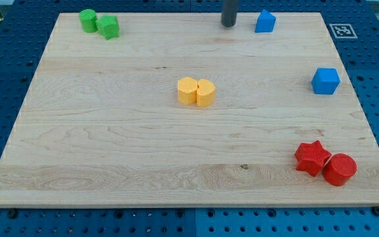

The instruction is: Move blue triangle closer to blue cube

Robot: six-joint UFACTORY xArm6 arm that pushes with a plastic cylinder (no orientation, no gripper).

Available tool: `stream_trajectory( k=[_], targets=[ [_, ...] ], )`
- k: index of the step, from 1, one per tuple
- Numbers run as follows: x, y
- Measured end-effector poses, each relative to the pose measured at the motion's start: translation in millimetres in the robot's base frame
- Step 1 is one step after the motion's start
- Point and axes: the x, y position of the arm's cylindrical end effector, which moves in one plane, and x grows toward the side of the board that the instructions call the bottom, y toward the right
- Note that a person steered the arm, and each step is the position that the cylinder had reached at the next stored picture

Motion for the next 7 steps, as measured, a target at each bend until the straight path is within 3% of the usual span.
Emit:
stream_trajectory(
  k=[1,7],
  targets=[
    [-0.7,31.8],
    [-0.9,84.5]
  ],
)
